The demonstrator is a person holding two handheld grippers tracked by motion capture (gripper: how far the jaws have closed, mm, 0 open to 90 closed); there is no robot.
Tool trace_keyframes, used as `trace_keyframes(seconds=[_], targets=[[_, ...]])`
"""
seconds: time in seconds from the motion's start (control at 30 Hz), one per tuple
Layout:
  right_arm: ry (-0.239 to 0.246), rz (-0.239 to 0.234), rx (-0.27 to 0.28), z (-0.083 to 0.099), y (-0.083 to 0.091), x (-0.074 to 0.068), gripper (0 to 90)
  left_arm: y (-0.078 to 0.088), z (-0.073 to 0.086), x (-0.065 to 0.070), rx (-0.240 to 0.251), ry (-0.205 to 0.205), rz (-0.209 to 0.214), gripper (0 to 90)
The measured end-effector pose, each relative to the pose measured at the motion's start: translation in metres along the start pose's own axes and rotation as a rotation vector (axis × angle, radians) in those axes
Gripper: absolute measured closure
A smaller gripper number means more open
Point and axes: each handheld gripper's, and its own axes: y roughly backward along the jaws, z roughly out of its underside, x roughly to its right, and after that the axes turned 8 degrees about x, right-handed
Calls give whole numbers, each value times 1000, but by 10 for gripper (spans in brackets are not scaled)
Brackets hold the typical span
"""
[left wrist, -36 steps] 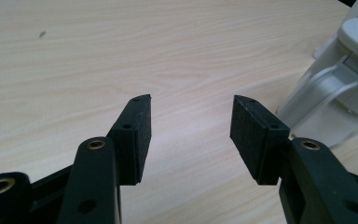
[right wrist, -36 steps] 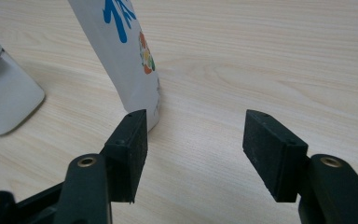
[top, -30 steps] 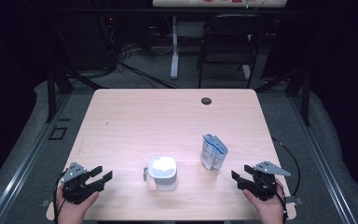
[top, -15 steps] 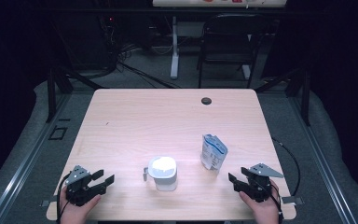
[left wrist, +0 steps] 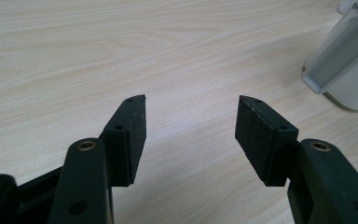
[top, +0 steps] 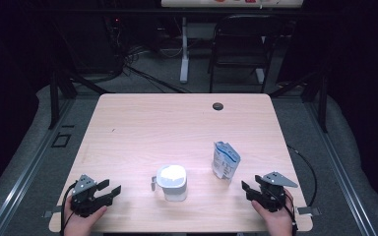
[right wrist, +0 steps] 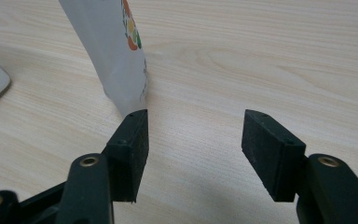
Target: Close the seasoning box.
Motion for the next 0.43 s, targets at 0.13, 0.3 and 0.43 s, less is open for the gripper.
trace_keyframes(seconds=[0.13,0.3,0.43], targets=[[-1,-1,3,0,-1,-1,413,-1,1,-1,-1,7,1,441],[1,2,3,0,0,0,413,0,1,-3,-8,15,-5,435],[-2,8,9,0,-1,1,412,1,1,-4,0,27,-7,428]])
